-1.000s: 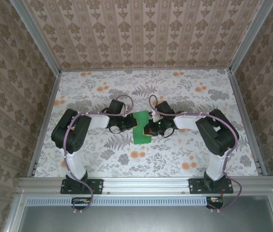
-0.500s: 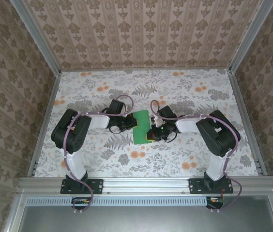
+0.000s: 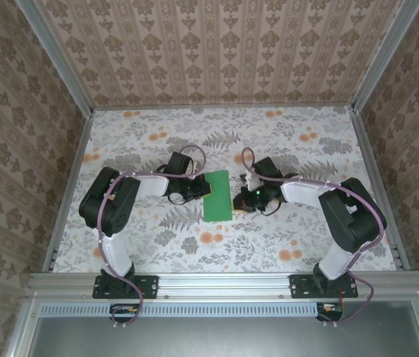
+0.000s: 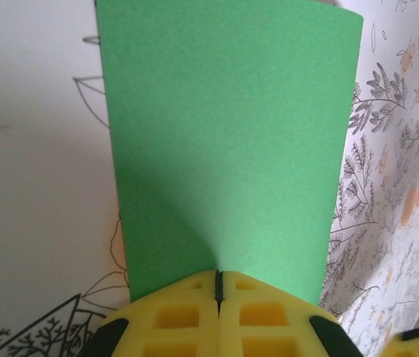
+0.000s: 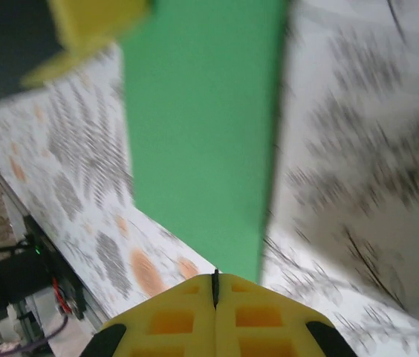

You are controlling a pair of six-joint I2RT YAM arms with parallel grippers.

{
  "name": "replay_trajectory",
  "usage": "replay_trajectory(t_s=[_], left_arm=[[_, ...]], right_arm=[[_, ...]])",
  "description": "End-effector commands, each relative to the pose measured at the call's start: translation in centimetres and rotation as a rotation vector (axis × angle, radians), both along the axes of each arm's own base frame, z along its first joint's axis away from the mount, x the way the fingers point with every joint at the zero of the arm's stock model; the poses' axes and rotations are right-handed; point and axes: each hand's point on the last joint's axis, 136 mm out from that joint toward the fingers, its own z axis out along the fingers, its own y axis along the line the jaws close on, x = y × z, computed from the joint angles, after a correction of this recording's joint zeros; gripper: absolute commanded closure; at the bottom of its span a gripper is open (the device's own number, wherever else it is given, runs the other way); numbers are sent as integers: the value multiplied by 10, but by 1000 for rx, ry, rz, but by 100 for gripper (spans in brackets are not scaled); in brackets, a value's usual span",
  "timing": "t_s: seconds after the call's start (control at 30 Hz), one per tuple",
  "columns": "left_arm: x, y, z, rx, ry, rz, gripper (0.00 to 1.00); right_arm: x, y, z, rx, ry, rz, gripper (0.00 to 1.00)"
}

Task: Fold a paper plane with a square sheet of paper (pick it up from the middle)
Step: First fold in half a square sheet of paper at the center of the table.

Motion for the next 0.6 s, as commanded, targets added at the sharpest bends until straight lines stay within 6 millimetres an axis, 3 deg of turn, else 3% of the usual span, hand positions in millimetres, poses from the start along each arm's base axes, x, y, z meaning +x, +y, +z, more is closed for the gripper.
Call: replay_trajectory(t_s=[0.0, 0.13, 0.3, 0.47, 0.57], left_arm=[[-23, 55, -58, 302, 98, 16, 100], [-12, 43, -37, 268, 25, -41, 100], [-2, 28, -12, 205, -51, -95, 100], [1, 17, 12, 159, -103, -111, 99], [-1, 14, 30, 141, -144, -90, 92]], right_arm=[[43, 5, 10, -44, -89, -42, 100], [83, 18, -3, -65, -79, -91, 100], [115, 31, -18, -83, -64, -116, 100], [124, 26, -35, -143, -31, -146, 100], [117, 12, -47, -198, -2, -186, 100]])
